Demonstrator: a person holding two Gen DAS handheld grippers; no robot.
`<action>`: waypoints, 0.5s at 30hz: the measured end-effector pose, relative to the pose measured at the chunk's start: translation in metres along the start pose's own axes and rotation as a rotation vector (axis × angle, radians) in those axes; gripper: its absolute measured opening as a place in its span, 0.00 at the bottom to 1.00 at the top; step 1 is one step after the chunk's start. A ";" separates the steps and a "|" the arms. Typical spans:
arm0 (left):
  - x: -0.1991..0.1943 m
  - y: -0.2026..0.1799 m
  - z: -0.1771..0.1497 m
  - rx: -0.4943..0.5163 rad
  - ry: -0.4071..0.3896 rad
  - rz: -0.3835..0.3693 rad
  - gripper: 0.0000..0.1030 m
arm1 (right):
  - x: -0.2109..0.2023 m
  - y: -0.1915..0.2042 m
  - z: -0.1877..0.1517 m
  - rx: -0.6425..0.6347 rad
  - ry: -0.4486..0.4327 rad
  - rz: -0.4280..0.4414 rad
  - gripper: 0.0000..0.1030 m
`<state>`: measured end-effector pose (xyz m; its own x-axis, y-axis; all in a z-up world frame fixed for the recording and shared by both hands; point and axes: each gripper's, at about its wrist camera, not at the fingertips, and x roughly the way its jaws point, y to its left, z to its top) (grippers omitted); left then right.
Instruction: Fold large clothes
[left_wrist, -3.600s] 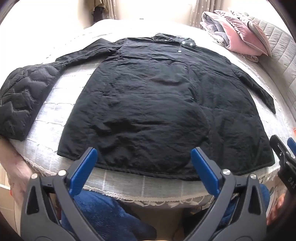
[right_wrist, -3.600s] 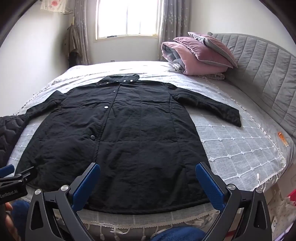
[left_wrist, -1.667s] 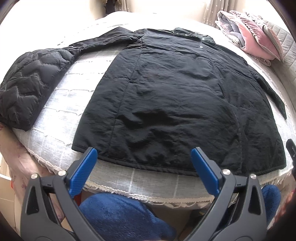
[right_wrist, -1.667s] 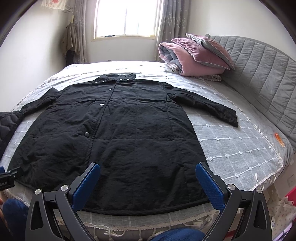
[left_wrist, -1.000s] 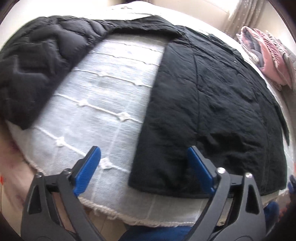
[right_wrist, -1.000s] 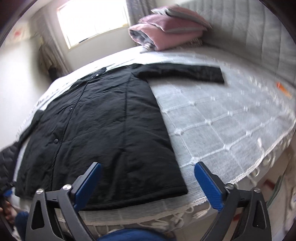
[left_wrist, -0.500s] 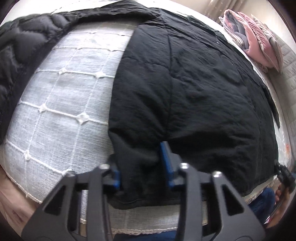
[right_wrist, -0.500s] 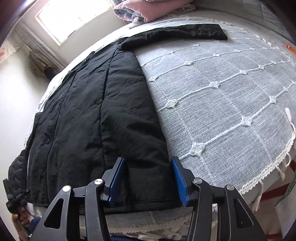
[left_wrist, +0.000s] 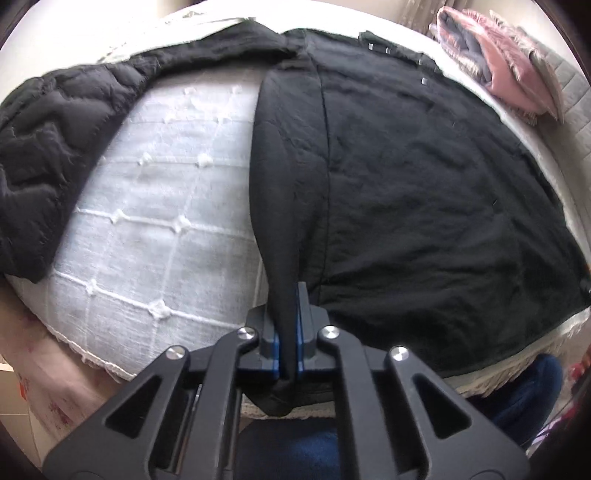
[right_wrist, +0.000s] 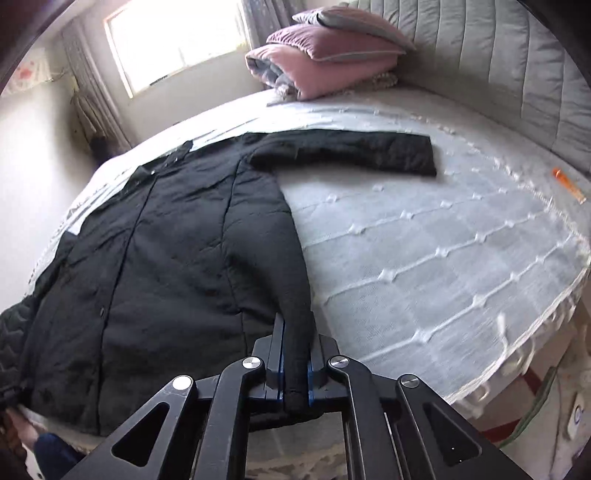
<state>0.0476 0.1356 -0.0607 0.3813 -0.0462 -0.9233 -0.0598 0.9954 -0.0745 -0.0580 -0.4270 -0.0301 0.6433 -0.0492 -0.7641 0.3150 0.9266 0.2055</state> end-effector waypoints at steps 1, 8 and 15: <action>0.010 0.004 -0.002 -0.015 0.023 0.007 0.08 | 0.004 0.002 0.000 -0.010 0.008 -0.023 0.06; 0.016 0.025 0.000 -0.079 0.035 -0.046 0.14 | 0.046 -0.008 -0.042 0.016 0.094 -0.050 0.07; 0.011 0.039 -0.005 -0.140 0.016 -0.041 0.52 | 0.033 -0.006 -0.040 -0.009 0.057 -0.066 0.27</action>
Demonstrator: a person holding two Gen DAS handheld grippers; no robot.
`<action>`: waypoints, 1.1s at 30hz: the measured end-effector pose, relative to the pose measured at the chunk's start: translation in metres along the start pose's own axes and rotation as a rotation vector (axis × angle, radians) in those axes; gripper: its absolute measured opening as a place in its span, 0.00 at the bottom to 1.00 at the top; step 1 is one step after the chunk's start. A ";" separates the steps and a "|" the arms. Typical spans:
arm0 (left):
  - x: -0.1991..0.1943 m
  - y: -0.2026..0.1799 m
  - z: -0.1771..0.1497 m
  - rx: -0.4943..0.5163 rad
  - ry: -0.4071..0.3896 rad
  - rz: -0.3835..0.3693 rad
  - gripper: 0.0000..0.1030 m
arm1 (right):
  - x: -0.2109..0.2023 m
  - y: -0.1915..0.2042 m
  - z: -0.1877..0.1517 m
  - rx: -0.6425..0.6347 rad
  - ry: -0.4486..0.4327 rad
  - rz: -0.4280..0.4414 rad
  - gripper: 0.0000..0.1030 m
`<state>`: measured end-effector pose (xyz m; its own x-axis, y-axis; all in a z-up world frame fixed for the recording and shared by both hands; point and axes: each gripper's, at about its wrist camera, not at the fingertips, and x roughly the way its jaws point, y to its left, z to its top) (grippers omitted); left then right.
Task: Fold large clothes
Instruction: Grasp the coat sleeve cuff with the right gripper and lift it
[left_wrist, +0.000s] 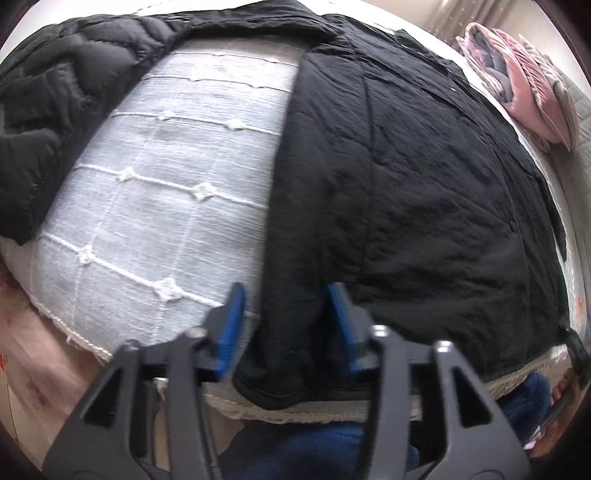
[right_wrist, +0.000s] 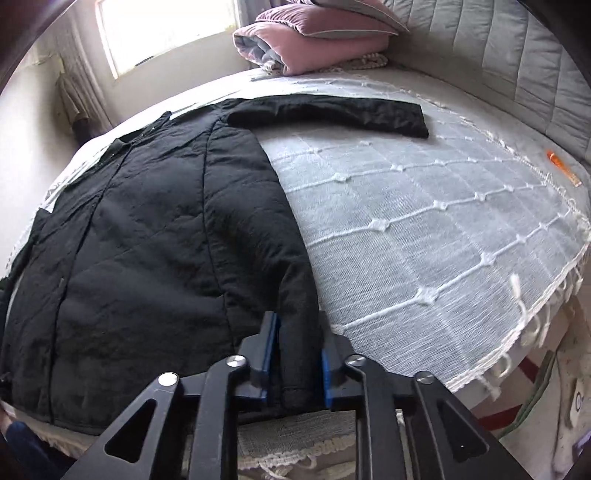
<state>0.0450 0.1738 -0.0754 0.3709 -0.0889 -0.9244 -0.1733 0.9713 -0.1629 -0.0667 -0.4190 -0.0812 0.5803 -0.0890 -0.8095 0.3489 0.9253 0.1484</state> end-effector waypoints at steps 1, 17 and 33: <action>-0.002 0.001 -0.001 -0.009 -0.005 0.000 0.52 | -0.003 -0.001 0.003 0.009 -0.006 0.003 0.36; -0.036 -0.080 0.047 0.076 -0.192 -0.030 0.85 | 0.056 -0.130 0.124 0.523 -0.077 0.276 0.73; 0.073 -0.268 0.125 0.257 0.019 -0.145 0.85 | 0.191 -0.171 0.263 0.700 -0.088 0.032 0.71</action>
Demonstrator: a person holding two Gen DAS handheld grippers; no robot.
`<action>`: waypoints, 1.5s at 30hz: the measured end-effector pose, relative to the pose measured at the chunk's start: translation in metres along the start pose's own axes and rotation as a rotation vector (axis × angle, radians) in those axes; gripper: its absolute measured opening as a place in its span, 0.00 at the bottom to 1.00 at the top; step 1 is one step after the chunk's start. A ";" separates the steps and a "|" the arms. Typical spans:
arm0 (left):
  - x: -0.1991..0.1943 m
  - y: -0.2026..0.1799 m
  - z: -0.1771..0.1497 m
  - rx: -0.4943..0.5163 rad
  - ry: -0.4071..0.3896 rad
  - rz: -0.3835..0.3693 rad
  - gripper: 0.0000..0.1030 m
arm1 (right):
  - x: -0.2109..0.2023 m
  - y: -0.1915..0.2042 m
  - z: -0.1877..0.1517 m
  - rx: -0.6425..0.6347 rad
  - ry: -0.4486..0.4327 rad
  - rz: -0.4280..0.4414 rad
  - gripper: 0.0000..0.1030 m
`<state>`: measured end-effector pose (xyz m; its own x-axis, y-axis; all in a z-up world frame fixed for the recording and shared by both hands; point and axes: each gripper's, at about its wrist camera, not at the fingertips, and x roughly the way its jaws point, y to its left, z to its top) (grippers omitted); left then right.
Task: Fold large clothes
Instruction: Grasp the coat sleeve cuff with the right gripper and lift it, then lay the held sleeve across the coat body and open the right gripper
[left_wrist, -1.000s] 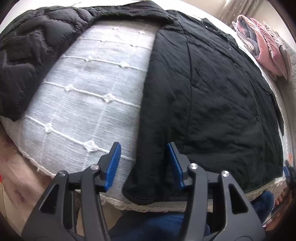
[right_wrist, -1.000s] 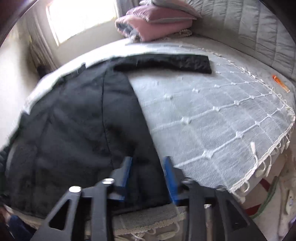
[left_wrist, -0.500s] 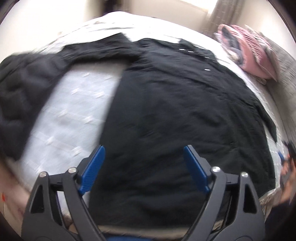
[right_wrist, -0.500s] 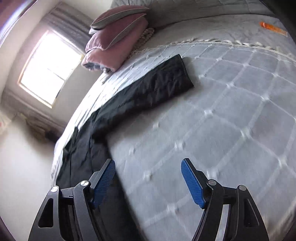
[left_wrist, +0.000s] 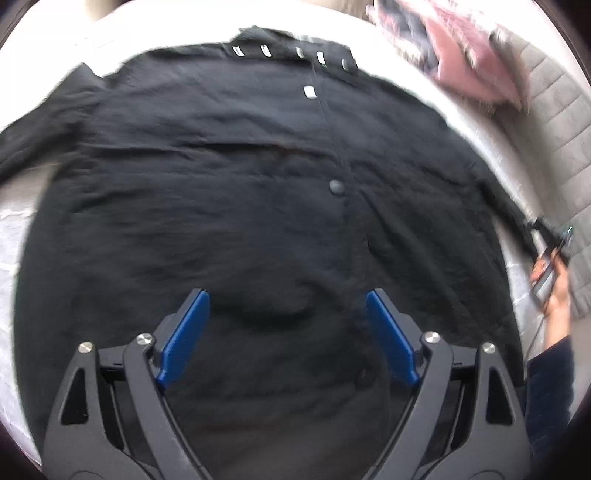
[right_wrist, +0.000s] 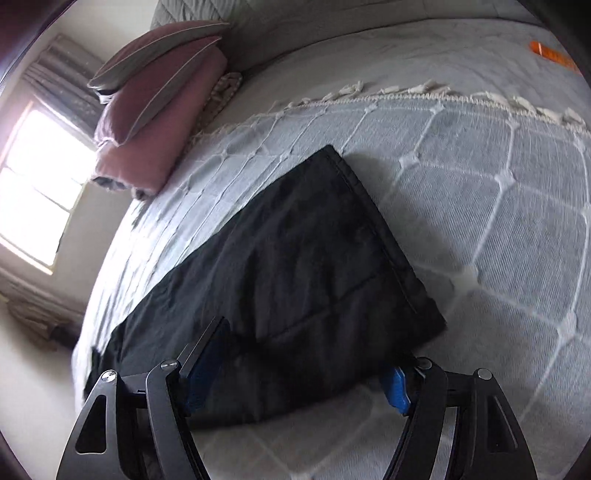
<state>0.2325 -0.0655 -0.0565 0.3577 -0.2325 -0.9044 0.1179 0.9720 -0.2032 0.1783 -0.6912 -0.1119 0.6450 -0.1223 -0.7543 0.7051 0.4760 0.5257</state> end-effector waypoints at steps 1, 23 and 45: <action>0.008 -0.003 0.002 -0.004 0.004 0.016 0.85 | 0.004 0.007 0.002 -0.019 -0.013 -0.033 0.61; 0.013 0.033 -0.007 -0.048 -0.124 -0.005 0.85 | -0.015 0.119 0.041 -0.451 -0.244 -0.455 0.06; -0.008 0.132 0.015 -0.227 -0.223 0.269 0.85 | -0.129 0.368 -0.134 -0.783 -0.410 0.247 0.07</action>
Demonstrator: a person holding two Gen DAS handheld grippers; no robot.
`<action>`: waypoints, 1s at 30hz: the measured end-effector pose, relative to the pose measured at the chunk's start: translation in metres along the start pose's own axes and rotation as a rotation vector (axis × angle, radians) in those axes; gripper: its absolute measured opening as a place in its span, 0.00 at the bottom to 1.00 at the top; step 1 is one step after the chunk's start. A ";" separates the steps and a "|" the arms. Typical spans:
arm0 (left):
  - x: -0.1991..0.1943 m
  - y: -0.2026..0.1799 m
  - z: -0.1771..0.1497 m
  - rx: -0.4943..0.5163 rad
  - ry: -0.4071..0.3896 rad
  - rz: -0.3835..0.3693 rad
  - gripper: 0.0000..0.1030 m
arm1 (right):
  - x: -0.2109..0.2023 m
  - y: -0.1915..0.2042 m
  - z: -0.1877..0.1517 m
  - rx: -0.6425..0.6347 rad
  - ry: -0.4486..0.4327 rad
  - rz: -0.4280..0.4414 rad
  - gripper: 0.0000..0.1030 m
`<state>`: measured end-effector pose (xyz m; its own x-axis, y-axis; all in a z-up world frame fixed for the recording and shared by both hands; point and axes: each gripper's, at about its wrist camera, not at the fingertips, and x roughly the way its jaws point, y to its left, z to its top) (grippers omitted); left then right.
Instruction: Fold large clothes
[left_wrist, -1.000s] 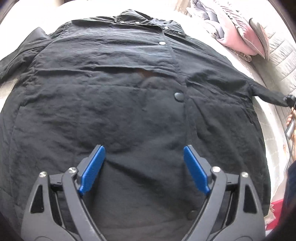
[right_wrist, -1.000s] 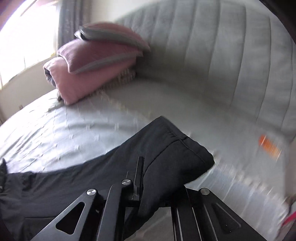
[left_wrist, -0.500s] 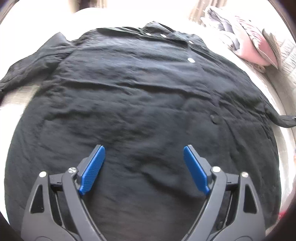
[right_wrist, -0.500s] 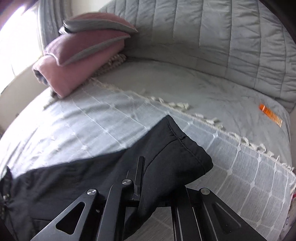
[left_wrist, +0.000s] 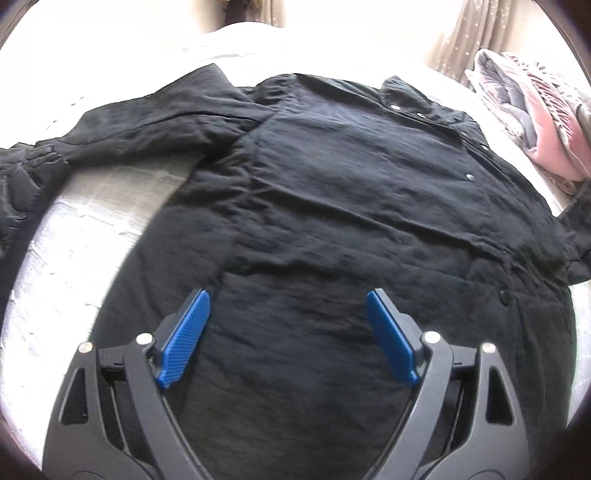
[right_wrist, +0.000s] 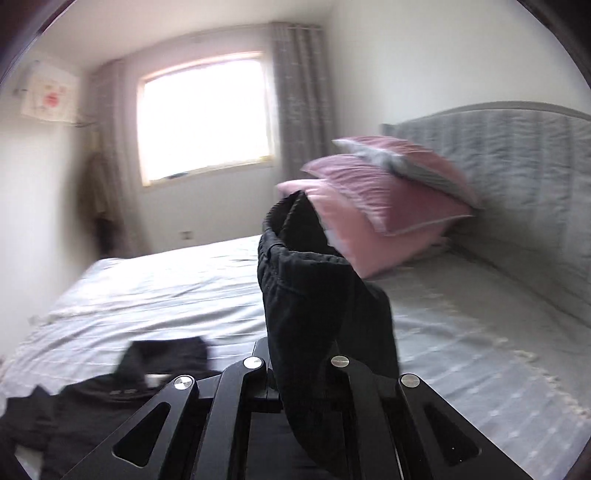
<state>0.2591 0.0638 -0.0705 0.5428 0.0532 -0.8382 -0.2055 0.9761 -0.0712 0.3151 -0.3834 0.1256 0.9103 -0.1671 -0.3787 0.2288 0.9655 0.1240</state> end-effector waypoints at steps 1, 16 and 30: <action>0.001 0.004 0.002 -0.013 0.004 -0.001 0.85 | 0.006 0.022 -0.006 -0.018 0.007 0.036 0.07; 0.000 0.034 0.012 -0.138 0.021 -0.066 0.85 | 0.095 0.199 -0.203 -0.200 0.394 0.217 0.11; 0.002 0.029 0.011 -0.112 0.044 -0.066 0.85 | 0.078 0.204 -0.207 -0.237 0.580 0.419 0.51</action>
<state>0.2628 0.0940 -0.0681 0.5222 -0.0219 -0.8525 -0.2617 0.9473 -0.1846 0.3613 -0.1586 -0.0689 0.5625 0.2925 -0.7733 -0.2370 0.9531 0.1882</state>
